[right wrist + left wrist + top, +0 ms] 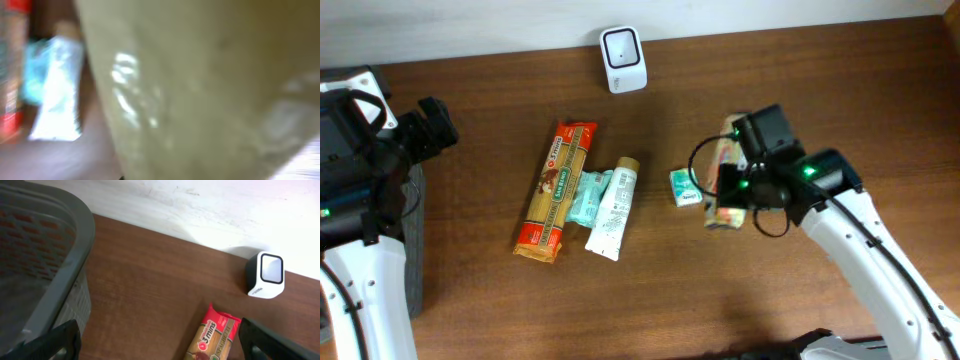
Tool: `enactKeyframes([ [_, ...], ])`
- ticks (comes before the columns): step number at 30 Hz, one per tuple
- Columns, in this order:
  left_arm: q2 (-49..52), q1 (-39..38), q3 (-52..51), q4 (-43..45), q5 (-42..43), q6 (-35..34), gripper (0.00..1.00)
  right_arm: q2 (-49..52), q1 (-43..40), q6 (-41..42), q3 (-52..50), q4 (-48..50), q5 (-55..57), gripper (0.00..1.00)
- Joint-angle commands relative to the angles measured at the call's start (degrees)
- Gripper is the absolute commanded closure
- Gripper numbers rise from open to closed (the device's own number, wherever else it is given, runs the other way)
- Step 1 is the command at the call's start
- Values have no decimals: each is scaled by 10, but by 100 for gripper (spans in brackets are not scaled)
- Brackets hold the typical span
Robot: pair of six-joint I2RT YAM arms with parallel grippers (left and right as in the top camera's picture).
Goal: Scan the item barcode
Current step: 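Grasp the yellow snack bag with the right gripper and lift it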
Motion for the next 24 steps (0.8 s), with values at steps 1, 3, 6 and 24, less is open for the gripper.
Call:
enactKeyframes([
  [1, -3, 2, 2, 1, 6, 11, 1, 77, 1, -10, 13, -43, 170, 96],
  [3, -3, 2, 2, 1, 6, 12, 1, 139, 1, -8, 13, -46, 203, 96],
  [6, -3, 2, 2, 1, 6, 11, 1, 243, 11, -18, 37, -23, 214, 96],
  [24, -3, 2, 2, 1, 6, 11, 1, 275, 2, -189, 214, -91, -115, 17],
])
